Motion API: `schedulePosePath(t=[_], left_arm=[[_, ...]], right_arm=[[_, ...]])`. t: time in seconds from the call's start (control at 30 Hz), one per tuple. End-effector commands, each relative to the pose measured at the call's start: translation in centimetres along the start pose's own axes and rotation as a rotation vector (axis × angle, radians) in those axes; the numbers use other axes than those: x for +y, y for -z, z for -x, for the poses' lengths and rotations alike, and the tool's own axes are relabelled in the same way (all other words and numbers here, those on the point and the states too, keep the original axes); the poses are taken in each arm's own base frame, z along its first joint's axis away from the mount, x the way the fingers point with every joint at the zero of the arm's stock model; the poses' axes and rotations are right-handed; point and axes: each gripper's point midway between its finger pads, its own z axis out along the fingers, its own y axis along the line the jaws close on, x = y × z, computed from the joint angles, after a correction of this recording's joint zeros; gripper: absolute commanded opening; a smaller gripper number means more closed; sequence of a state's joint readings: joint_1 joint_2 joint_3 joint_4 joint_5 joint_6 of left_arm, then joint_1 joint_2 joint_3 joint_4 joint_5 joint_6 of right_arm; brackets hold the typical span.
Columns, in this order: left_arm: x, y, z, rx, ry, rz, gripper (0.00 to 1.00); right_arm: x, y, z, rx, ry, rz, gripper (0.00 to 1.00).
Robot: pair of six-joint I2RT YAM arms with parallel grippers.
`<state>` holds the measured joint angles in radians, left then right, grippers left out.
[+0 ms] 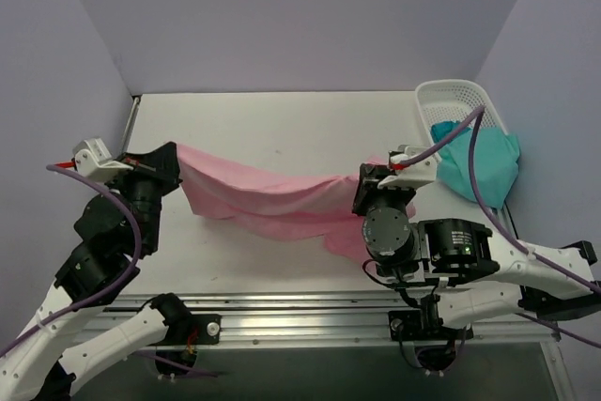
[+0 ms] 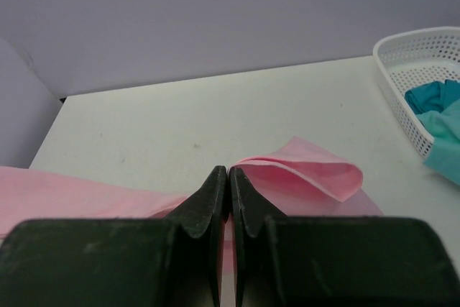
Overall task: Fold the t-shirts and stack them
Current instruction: Flatten the tshirt out
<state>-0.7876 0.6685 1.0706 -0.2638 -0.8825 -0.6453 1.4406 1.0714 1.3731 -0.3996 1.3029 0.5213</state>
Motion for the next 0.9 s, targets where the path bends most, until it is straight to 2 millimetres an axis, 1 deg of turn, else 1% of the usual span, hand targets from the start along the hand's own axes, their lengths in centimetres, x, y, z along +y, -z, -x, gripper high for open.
schedulePosePath(t=[0.0, 0.03, 0.07, 0.1, 0.13, 0.17, 0.2, 0.23, 0.27, 0.3, 0.33, 0.37, 0.43, 0.47, 0.5, 0.53, 0.57, 0.6, 0.63, 0.67, 0.7, 0.73, 0.77, 0.8, 0.83, 0.87], left_arm=[[-0.4, 1.2, 1.4, 0.050, -0.094, -0.032, 0.02], [-1.0, 1.7, 3.0, 0.030, -0.088, -0.059, 0.02], [-1.5, 2.0, 3.9, 0.017, -0.075, -0.082, 0.02], [-1.9, 2.2, 4.6, 0.006, -0.070, -0.098, 0.02], [-2.4, 2.8, 6.1, -0.013, -0.060, -0.128, 0.02], [-2.9, 3.1, 7.0, -0.029, -0.048, -0.148, 0.02], [-3.2, 3.3, 7.8, -0.040, -0.058, -0.165, 0.02], [-4.1, 3.8, 9.3, -0.054, -0.041, -0.200, 0.02], [-4.5, 4.0, 9.9, -0.060, -0.042, -0.217, 0.02], [-4.9, 4.0, 10.2, -0.062, -0.060, -0.226, 0.02], [-5.3, 4.2, 11.2, -0.076, -0.056, -0.233, 0.02], [-5.3, 4.1, 11.4, -0.084, -0.063, -0.224, 0.02], [-5.2, 3.1, 10.9, -0.090, -0.115, -0.184, 0.02], [-4.5, 2.2, 10.8, -0.118, -0.128, -0.114, 0.02], [-4.3, 1.1, 9.6, -0.116, -0.181, -0.075, 0.02], [-4.3, 0.5, 9.5, -0.139, -0.182, -0.042, 0.02], [-4.1, -0.4, 8.1, -0.129, -0.214, -0.024, 0.02], [-4.4, -1.6, 6.4, -0.116, -0.257, -0.006, 0.02], [-4.3, -2.6, 5.7, -0.123, -0.268, 0.017, 0.02], [-4.2, -3.7, 4.4, -0.106, -0.297, 0.024, 0.02], [-4.1, -5.9, 1.9, -0.062, -0.315, 0.036, 0.02], [-3.5, -7.5, 0.3, -0.016, -0.323, 0.039, 0.02], [-2.2, -10.3, -0.4, 0.037, -0.318, -0.001, 0.02], [0.0, -13.7, -3.9, 0.119, -0.312, 0.025, 0.02], [1.4, -16.0, -4.5, 0.131, -0.301, 0.043, 0.02], [4.7, -18.9, -4.8, 0.142, -0.315, 0.125, 0.02]], right_arm=[[0.1, 1.7, 2.1, -0.095, 0.106, -0.100, 0.00], [-0.2, 2.2, 2.9, -0.131, 0.146, -0.154, 0.00], [0.0, 2.7, 3.4, -0.141, 0.171, -0.177, 0.00], [1.3, 3.2, 3.0, -0.136, 0.157, -0.199, 0.00], [1.3, 3.6, 3.0, -0.114, 0.268, -0.225, 0.00], [2.5, 3.6, 2.8, -0.094, 0.229, -0.229, 0.00], [2.8, 3.7, 3.0, -0.085, 0.245, -0.231, 0.00], [3.1, 3.7, 3.2, -0.081, 0.250, -0.231, 0.00], [3.4, 3.6, 3.8, -0.080, 0.236, -0.240, 0.00], [3.4, 3.4, 4.2, -0.080, 0.225, -0.252, 0.00], [2.8, 2.6, 4.7, -0.082, 0.210, -0.288, 0.00], [2.5, 2.3, 5.1, -0.083, 0.190, -0.306, 0.00], [1.4, 0.9, 5.9, -0.084, 0.140, -0.352, 0.00], [0.2, -1.2, 6.8, -0.086, 0.106, -0.390, 0.00], [-0.3, -2.7, 5.9, -0.087, 0.146, -0.404, 0.00], [-1.0, -4.2, 5.9, -0.096, 0.140, -0.420, 0.00], [-2.6, -6.9, 6.4, -0.130, 0.113, -0.468, 0.00], [-3.0, -8.6, 5.8, -0.144, 0.125, -0.483, 0.00], [-5.3, -12.1, 4.5, -0.118, 0.243, -0.569, 0.00], [-5.0, -15.3, 3.5, -0.095, 0.263, -0.493, 0.00], [-5.4, -18.0, 2.5, -0.090, 0.157, -0.477, 0.00], [-6.5, -20.4, 1.9, -0.063, 0.145, -0.476, 0.00], [-7.2, -23.4, -0.9, -0.008, 0.175, -0.479, 0.00], [-9.9, -26.2, -2.2, 0.030, 0.158, -0.487, 0.00], [-10.7, -28.1, -3.2, 0.042, 0.144, -0.484, 0.00], [-11.9, -31.0, -7.0, 0.111, 0.177, -0.497, 0.00]])
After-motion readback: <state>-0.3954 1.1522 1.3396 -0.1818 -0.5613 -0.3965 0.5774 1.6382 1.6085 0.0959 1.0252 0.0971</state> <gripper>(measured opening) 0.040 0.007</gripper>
